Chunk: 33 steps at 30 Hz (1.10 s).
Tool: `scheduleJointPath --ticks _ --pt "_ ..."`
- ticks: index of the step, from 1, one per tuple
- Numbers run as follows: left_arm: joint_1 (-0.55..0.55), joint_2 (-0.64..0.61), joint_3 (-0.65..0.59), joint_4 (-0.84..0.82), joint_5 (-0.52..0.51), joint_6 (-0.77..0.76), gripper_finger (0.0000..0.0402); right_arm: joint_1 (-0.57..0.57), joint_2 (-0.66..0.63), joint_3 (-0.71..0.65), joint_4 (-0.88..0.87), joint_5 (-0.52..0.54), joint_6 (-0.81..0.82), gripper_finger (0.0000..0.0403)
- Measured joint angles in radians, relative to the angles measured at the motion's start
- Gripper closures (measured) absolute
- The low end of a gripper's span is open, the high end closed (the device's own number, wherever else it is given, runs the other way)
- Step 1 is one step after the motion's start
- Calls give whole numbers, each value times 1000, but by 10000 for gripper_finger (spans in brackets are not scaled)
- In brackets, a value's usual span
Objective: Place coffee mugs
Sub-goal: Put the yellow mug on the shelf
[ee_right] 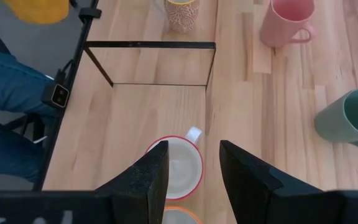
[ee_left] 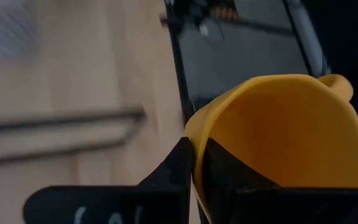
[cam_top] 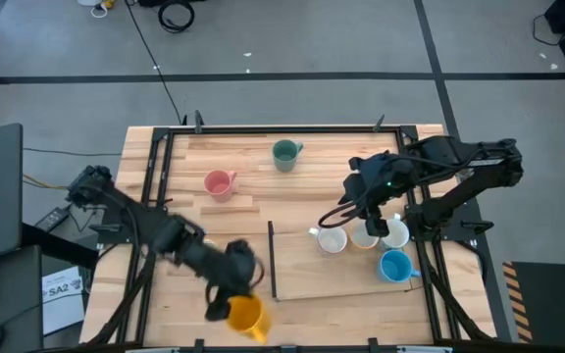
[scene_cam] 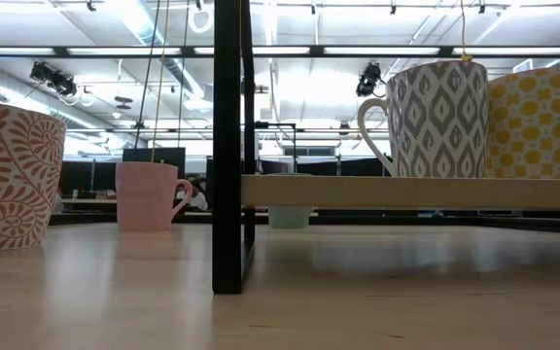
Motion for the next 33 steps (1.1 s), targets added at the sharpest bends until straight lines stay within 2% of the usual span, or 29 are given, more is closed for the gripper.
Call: scheduleJointPath --ticks 6,13,17,26,33 --pt "129 86 199 -64 11 144 376 0 -3 0 -9 -5 -1 255" --pt "237 296 501 -190 58 276 376 0 -24 0 -95 -8 7 254" --pt "273 407 618 -249 58 319 376 0 -66 0 -120 -8 31 254" --pt "300 549 653 -308 56 326 376 0 -190 0 -105 16 103 254" --pt "290 627 654 -311 46 334 376 0 -223 0 -65 16 106 253"
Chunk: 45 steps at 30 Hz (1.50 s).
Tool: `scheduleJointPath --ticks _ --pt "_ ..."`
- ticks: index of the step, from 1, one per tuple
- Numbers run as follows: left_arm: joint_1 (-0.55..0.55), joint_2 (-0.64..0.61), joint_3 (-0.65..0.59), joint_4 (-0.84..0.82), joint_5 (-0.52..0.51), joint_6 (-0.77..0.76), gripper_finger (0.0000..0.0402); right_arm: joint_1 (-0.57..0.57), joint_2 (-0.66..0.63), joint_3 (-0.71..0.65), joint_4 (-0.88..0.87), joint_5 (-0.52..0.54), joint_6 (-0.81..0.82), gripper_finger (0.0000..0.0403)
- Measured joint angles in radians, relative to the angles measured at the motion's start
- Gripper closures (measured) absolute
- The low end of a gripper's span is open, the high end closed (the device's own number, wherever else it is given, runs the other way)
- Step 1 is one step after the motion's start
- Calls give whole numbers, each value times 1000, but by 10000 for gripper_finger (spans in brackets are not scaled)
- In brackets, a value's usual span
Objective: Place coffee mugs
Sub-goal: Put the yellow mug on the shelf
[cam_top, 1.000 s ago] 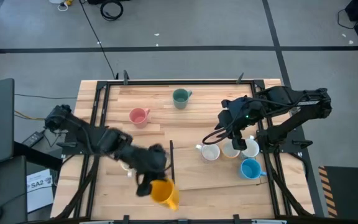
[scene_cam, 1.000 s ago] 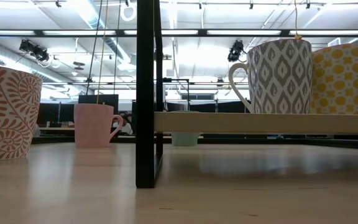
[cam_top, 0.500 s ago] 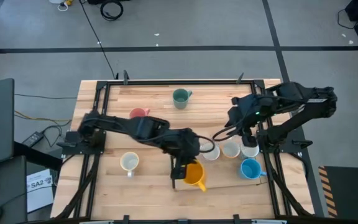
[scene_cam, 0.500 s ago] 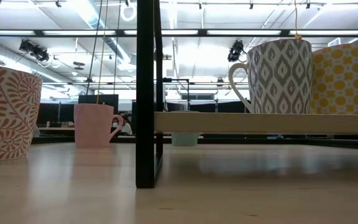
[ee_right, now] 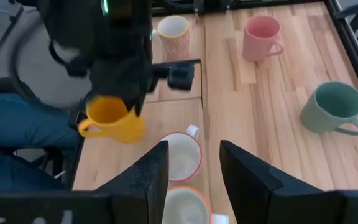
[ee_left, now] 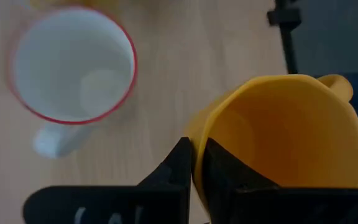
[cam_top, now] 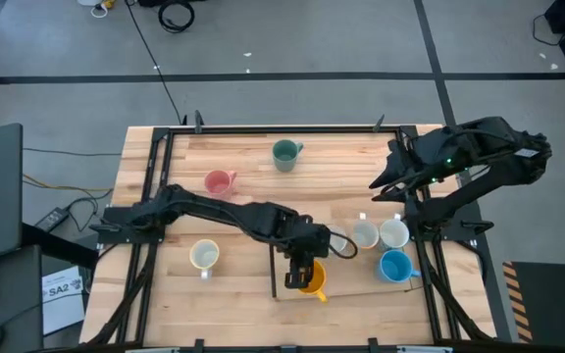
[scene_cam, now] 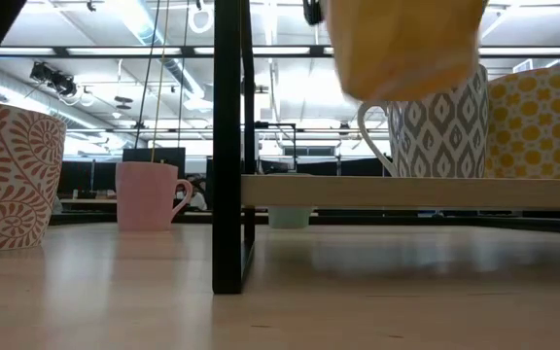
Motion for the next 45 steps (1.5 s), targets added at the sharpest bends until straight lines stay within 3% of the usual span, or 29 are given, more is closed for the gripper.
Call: scheduleJointPath --ticks 13,38,45 --pt "-8 70 0 -56 -123 -29 366 0 24 0 4 0 -3 255" --pt "-37 70 0 -76 -121 -38 351 0 27 0 4 -1 0 255" --pt "-37 69 0 -75 -119 -38 321 0 27 0 5 -1 1 255"
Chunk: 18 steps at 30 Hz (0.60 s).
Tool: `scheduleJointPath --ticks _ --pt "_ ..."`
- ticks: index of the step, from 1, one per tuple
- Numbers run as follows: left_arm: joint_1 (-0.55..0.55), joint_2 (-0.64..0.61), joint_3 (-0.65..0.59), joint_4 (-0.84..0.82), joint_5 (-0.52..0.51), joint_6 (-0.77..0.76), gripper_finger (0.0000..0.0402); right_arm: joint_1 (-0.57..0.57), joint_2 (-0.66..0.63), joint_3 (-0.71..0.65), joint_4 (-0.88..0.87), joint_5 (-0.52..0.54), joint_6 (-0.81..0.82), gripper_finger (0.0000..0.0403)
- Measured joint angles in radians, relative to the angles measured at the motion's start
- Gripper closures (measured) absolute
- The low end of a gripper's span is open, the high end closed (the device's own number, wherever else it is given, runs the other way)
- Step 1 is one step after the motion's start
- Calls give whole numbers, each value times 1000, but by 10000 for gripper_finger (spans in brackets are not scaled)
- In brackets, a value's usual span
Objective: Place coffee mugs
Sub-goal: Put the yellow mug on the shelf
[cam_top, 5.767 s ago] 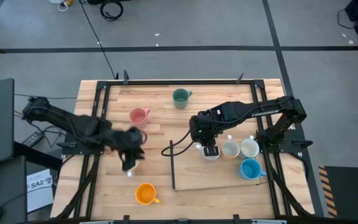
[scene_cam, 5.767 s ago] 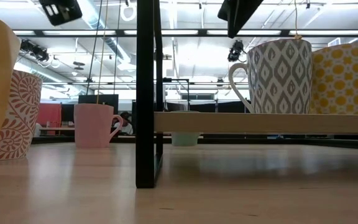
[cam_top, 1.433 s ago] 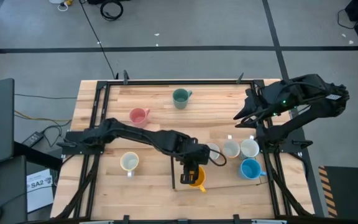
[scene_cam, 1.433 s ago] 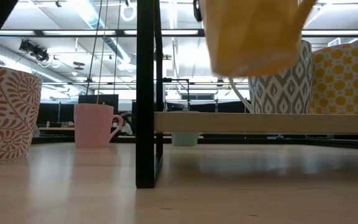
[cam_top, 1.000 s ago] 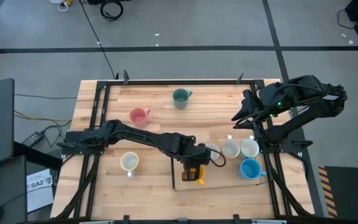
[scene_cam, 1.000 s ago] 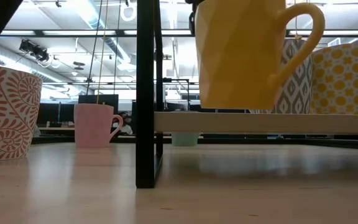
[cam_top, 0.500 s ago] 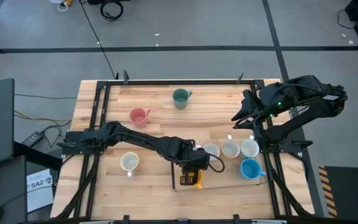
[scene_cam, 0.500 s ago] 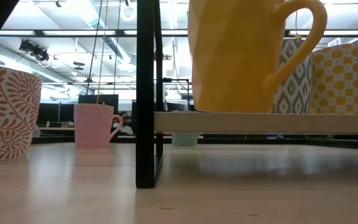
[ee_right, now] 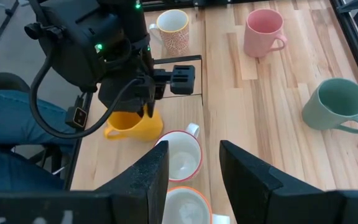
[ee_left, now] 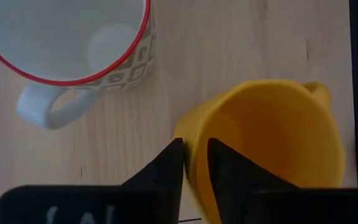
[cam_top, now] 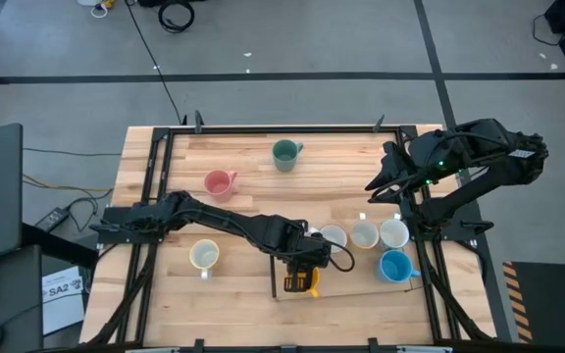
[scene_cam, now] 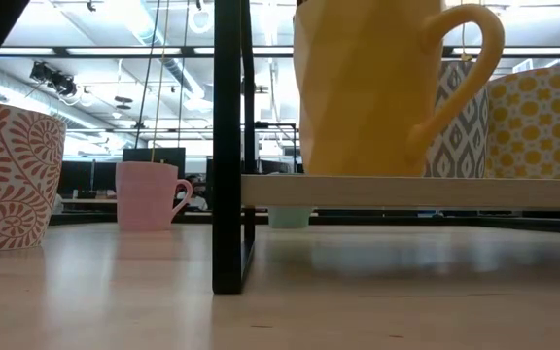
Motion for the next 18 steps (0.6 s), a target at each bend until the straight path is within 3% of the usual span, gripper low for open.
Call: scheduleJointPath --ticks 7,18 --pt "2 0 0 5 0 1 282 3 0 0 2 0 28 255" --pt "7 -49 17 -9 1 38 278 97 0 -162 181 9 121 255"
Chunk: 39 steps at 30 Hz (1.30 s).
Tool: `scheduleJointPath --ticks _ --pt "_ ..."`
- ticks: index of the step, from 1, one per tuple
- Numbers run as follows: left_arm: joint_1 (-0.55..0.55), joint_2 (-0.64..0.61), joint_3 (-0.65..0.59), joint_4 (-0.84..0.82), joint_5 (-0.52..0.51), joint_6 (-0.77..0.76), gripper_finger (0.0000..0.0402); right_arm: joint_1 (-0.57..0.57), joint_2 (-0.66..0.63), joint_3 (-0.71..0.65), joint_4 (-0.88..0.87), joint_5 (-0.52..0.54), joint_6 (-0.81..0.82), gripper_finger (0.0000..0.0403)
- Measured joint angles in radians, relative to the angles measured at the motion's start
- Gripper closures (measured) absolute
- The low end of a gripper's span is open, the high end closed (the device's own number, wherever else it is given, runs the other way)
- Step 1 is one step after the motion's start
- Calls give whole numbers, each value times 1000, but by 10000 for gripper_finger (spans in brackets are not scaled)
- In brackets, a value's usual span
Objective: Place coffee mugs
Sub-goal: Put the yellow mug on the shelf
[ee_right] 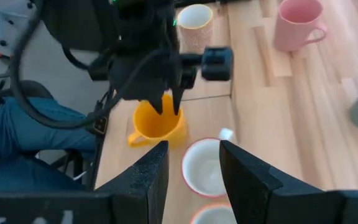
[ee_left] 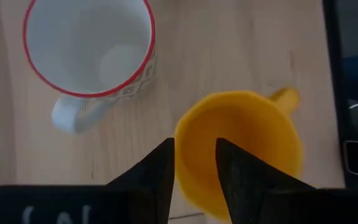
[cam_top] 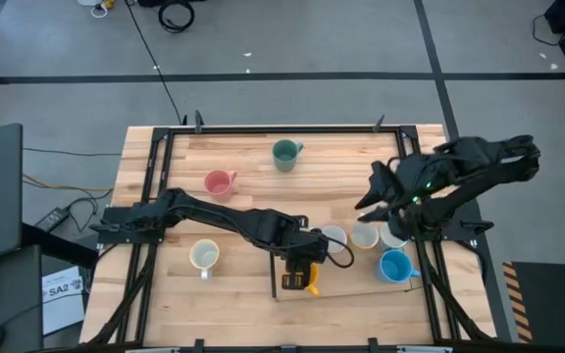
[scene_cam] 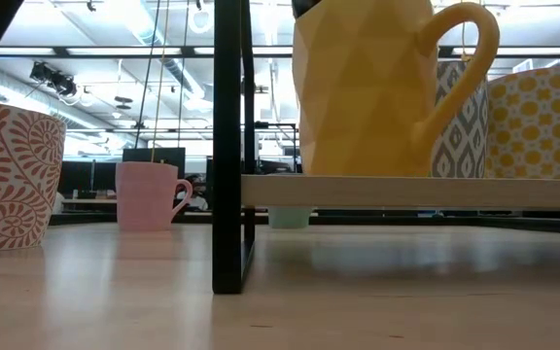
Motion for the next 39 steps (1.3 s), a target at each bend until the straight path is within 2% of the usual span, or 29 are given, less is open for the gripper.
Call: scheduleJointPath --ticks 6,10,13,16,20,23,28,33,39 --pt "-21 -132 0 -126 -26 21 278 44 1 -121 196 23 33 255" --pt "-69 -267 -15 -192 -144 32 278 49 0 -190 375 19 29 255" --pt "-132 -382 -82 -189 -204 26 278 49 1 -227 477 17 28 255" --pt "-203 -495 -229 -134 -300 -33 278 49 1 -256 559 17 27 255" --pt "-286 -670 -539 8 -431 -146 278 54 36 -261 626 16 29 254" --pt "-317 -795 -775 159 -442 -200 278 55 96 -243 703 1 27 254" --pt "-326 -954 -1073 384 -442 -206 278 55 231 -147 666 -35 11 255" --pt "-315 -1040 -1244 510 -443 -223 278 47 383 -1 523 -18 -75 255" --pt "-314 -1078 -1337 579 -443 -223 278 36 557 144 413 -17 -213 255"
